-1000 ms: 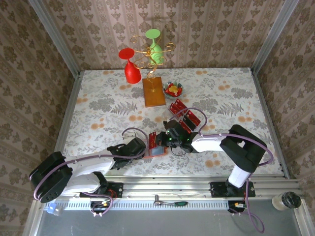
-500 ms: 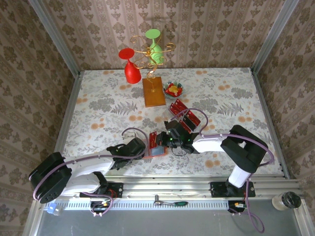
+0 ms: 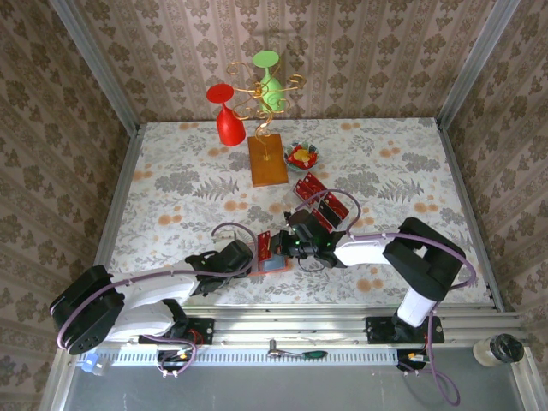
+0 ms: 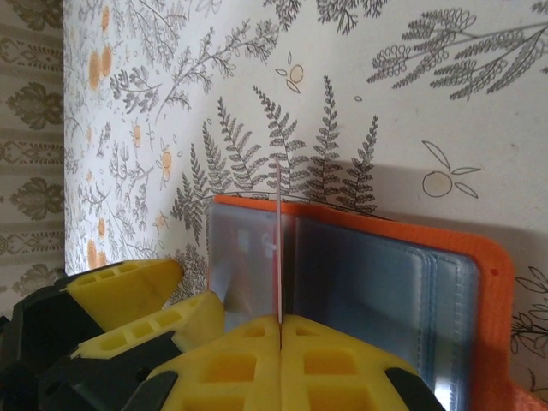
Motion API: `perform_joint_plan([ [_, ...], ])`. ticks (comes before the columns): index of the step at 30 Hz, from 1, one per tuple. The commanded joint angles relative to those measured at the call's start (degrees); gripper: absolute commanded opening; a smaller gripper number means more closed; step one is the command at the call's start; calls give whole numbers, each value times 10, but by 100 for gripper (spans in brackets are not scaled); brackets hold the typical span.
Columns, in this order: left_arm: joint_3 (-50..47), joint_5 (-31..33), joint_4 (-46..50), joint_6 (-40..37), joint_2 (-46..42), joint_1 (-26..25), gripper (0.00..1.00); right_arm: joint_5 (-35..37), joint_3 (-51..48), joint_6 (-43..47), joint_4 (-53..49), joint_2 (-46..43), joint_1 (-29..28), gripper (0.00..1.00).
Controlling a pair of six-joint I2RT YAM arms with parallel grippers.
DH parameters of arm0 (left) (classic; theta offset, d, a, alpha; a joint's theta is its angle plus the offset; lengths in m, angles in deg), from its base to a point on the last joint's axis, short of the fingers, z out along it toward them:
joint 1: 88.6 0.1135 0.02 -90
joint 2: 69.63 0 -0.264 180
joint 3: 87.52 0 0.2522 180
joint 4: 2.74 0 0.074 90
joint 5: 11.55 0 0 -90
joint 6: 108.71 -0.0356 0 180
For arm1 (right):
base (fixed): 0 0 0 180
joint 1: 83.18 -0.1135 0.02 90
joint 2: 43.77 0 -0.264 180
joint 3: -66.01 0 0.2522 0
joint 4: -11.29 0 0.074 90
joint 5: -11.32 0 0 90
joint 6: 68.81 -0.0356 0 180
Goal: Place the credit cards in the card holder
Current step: Insert the credit card into the card slot.
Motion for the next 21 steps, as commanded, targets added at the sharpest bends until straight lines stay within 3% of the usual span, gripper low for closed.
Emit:
perform_joint_plan([
  [1, -11, -9, 31, 9, -2, -3, 63, -14, 7, -10, 10, 14, -7, 0],
  [21, -11, -10, 27, 8, 2, -2, 64, -20, -4, -14, 22, 25, -15, 0],
])
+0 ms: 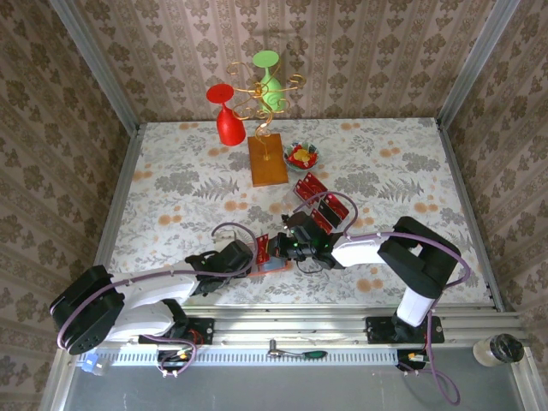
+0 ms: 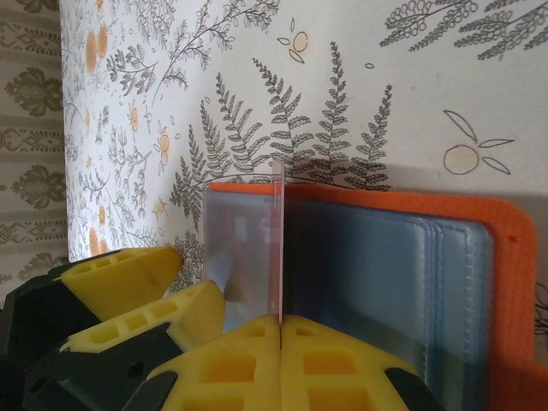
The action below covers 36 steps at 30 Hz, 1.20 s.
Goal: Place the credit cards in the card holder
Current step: Insert the credit card into the card slot.
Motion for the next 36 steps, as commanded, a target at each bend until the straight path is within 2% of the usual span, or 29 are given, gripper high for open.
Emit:
perform_joint_plan([
  [1, -10, -10, 27, 8, 2, -2, 63, -5, -7, -6, 7, 11, -8, 0],
  [17, -8, -9, 27, 8, 4, -2, 63, 10, -43, -7, -1, -12, -10, 0],
  [36, -9, -9, 25, 9, 5, -2, 63, 6, -27, -7, -63, -14, -17, 0],
])
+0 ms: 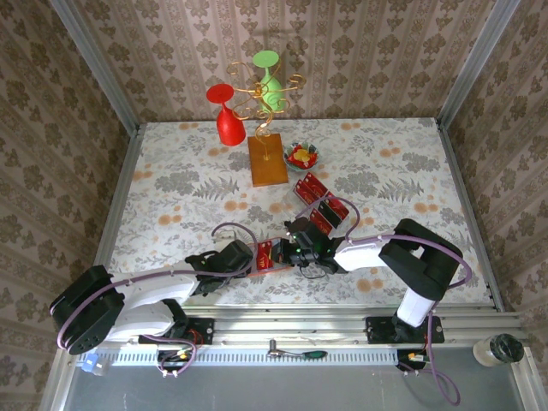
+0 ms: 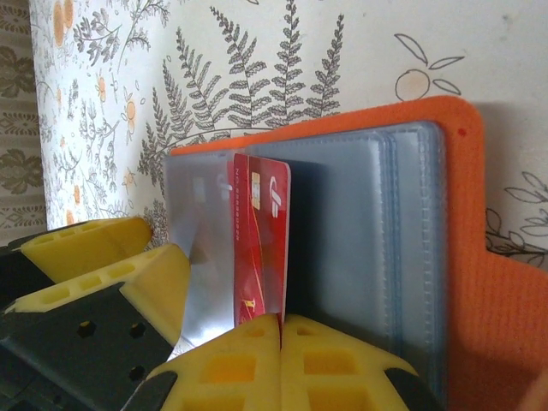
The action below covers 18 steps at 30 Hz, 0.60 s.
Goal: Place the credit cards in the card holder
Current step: Insert the credit card into the card slot.
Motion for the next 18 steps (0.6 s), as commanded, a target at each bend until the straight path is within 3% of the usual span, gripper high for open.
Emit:
perform_joint_plan([
  [1, -8, -9, 25, 9, 6, -2, 63, 5, 4, -2, -57, -3, -9, 0],
  [18, -9, -12, 17, 9, 15, -2, 63, -11, 23, 3, -81, 11, -9, 0],
])
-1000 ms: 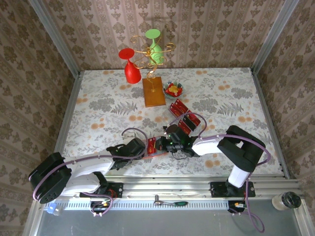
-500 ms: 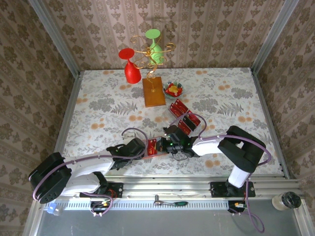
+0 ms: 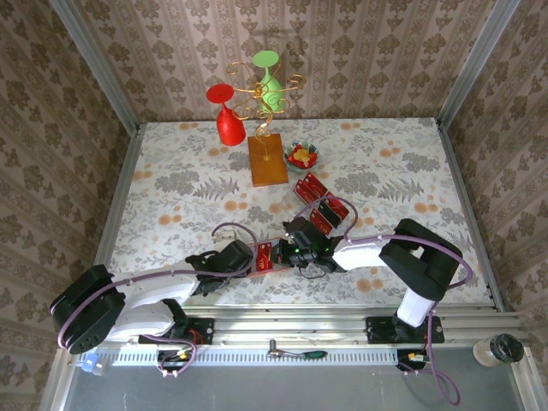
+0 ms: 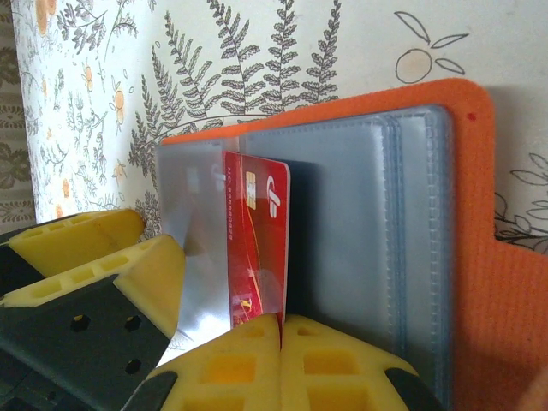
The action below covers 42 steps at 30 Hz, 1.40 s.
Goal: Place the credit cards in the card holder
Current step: Insert the credit card into the card slot.
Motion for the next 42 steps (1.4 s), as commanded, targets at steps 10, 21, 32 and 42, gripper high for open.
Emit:
perform_joint_plan([
  [10, -9, -11, 20, 8, 12, -2, 63, -16, 13, 1, -49, 22, -6, 0],
  [21, -9, -12, 19, 9, 11, -3, 63, -33, 30, 4, -50, 46, -5, 0],
  [32, -7, -10, 24, 8, 5, -3, 63, -43, 64, 32, -96, 64, -6, 0],
  [42, -18, 19, 129, 22, -106, 51, 63, -43, 63, 32, -99, 72, -6, 0],
])
